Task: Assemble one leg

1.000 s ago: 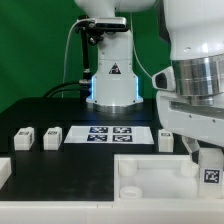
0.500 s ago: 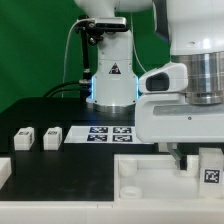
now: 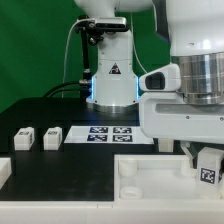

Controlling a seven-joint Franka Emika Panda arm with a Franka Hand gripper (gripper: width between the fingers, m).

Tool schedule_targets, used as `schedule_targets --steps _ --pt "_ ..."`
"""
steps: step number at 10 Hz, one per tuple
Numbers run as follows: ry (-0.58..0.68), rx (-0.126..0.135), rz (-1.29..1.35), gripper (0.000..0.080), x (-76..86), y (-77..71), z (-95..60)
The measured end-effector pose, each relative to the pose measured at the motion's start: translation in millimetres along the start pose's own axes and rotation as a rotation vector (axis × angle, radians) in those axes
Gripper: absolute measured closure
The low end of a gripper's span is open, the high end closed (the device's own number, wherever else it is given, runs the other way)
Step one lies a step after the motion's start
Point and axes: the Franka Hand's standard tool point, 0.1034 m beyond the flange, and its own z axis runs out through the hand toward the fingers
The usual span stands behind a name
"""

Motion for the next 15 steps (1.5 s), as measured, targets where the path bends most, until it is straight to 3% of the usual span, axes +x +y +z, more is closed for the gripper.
schedule_targets --steps 3,4,8,13,14,15 --pt "-0.004 0.000 0.550 0.0505 0.7 -4.2 0.6" --pt "0.000 0.022 0.718 0.0505 2.2 -3.8 0.7" --pt "-0.020 0.038 1.161 0.0505 3.8 -3.9 0.4" --pt "-0.003 0.037 1.318 0.0504 6.6 -0.8 -0.8" --pt "-0.004 0.035 1.310 0.0347 5.6 -0.8 0.1" --pt "-0.004 0.035 1.309 0.0347 5.5 -0.9 0.1"
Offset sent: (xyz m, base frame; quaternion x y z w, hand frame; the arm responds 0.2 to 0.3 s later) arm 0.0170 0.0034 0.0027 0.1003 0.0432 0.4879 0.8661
